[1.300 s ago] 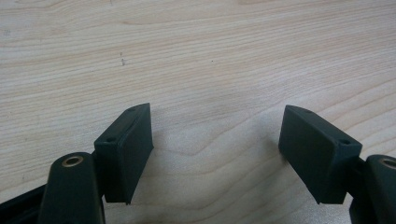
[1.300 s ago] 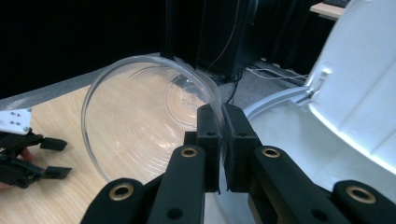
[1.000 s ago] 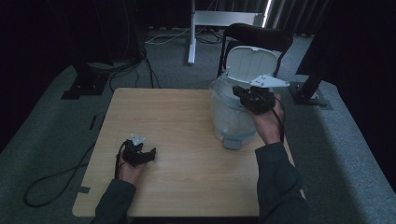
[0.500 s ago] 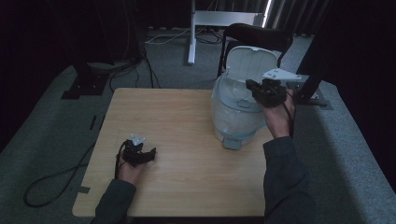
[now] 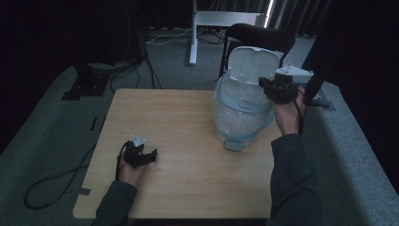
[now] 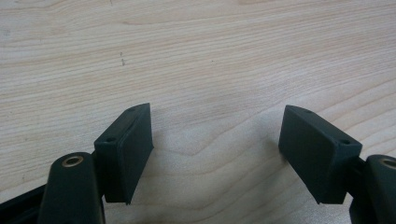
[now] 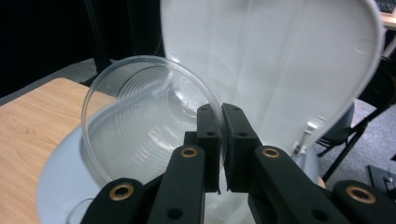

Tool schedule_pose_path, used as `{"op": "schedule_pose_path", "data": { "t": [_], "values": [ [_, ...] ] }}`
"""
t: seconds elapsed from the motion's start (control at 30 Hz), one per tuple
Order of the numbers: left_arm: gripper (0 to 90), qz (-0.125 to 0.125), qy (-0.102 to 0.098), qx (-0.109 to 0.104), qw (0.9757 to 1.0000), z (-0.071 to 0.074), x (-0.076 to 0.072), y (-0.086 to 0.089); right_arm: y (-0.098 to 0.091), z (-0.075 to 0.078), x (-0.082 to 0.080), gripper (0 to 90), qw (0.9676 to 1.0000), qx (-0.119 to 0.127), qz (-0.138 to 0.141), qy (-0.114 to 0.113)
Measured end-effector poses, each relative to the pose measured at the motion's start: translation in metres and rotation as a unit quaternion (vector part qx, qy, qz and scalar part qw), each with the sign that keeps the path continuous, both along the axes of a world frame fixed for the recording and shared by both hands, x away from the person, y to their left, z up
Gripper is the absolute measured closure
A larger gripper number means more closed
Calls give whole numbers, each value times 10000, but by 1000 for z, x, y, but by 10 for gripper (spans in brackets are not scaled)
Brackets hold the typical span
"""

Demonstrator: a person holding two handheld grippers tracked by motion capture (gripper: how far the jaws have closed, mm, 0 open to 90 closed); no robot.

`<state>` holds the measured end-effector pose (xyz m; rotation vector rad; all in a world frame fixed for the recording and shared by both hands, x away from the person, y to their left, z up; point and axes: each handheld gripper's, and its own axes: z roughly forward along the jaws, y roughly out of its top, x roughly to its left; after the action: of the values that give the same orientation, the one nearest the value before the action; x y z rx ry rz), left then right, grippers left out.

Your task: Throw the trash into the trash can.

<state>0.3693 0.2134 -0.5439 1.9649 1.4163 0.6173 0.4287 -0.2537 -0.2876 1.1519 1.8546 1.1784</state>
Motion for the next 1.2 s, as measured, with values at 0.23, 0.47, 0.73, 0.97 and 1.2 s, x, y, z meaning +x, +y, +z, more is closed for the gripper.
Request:
{"op": "schedule_pose_path", "data": {
  "t": [0.23, 0.47, 0.73, 0.97, 1.2],
  "values": [
    [259, 0, 2, 1, 10000, 0, 0, 0, -10, 0, 6, 860, 9998, 32, -184, 66],
    [259, 1, 0, -2, 10000, 0, 0, 0, -13, 2, 9, 861, 9996, 23, -251, 92],
    [260, 0, 1, 0, 10000, 0, 0, 0, -10, 1, 10, 859, 9997, -14, -180, 139],
    [259, 1, 1, -1, 10000, 0, 0, 0, -8, 5, 11, 647, 9999, 40, -76, 142],
    [259, 0, 2, 1, 10000, 0, 0, 0, -8, 10, 12, 658, 9999, 21, -104, 107]
  ]
}}
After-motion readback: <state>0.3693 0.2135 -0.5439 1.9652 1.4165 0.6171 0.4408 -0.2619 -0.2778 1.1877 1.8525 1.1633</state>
